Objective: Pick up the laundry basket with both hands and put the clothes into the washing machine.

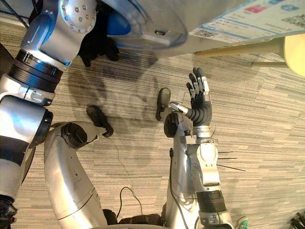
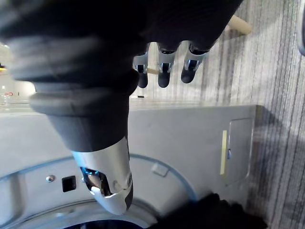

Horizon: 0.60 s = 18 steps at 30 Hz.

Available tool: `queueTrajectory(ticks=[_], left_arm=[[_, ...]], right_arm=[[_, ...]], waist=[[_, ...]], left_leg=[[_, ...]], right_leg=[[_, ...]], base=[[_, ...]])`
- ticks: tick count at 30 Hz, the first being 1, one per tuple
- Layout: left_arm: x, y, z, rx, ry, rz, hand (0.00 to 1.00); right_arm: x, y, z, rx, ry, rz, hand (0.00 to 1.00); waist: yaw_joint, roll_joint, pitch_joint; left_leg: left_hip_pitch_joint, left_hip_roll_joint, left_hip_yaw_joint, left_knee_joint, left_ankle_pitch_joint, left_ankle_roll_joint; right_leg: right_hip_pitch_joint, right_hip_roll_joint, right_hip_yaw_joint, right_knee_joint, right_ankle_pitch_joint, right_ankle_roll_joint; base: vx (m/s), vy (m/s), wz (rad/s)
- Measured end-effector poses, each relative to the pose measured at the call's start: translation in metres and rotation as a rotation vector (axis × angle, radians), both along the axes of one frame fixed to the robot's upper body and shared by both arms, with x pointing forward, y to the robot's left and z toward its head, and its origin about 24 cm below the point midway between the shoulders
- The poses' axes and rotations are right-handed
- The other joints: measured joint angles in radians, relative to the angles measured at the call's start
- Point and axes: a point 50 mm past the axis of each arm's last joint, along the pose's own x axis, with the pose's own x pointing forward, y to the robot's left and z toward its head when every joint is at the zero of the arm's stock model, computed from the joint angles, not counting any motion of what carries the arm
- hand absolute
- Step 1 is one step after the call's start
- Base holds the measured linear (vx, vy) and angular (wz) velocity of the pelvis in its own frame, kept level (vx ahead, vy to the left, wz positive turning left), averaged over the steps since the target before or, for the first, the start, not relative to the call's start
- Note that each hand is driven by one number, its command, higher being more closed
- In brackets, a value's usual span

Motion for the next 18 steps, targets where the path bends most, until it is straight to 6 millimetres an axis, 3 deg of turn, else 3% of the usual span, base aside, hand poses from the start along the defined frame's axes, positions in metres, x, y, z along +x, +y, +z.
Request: queueTrajectory(ticks=[5,10,15,18], left_arm=[[-0.013,0.026,-0.006,-0.051,-0.094,0.062,0.00],[-0.004,0.034,-0.017,0.006,-0.014,0.163,0.00],[-0.014,0.052,-0.028,-0.011,0.021,0.140,0.00],[-0.028,0.069,-0.046,-0.164,-0.026,0.042,0.00]], right_arm=[[-0.003,-0.004,-0.003,0.002,0.006,-0.017,0.00],[-0.003,-0.004,-0.004,-0.008,0.014,-0.007,0.00],[-0.002,-0.005,-0.005,-0.015,0.036,-0.006,0.00],[-0.005,-0.003,-0.008,-0.019,0.046,-0.018,0.00]], waist=[[0.009,0.000,0.000],[0.022,0.002,0.000],[0.026,0.005,-0.001],[0.031,0.012,-0.004]], left_leg=[[0.000,-0.008,-0.014,0.015,0.000,-0.001],[0.000,-0.010,-0.017,0.015,0.000,0.000],[0.000,-0.009,-0.020,0.009,0.001,-0.001],[0.006,-0.011,-0.022,-0.008,0.008,-0.004]], right_leg=[[0.000,-0.012,-0.007,0.033,-0.022,-0.011],[0.001,-0.013,-0.008,0.036,-0.024,-0.013],[0.005,-0.013,-0.013,0.029,-0.024,-0.013],[0.015,-0.012,-0.022,0.016,-0.024,-0.013]], base=[[0.00,-0.031,0.10],[0.00,0.000,0.00],[0.00,0.000,0.00],[0.00,-0.015,0.03]])
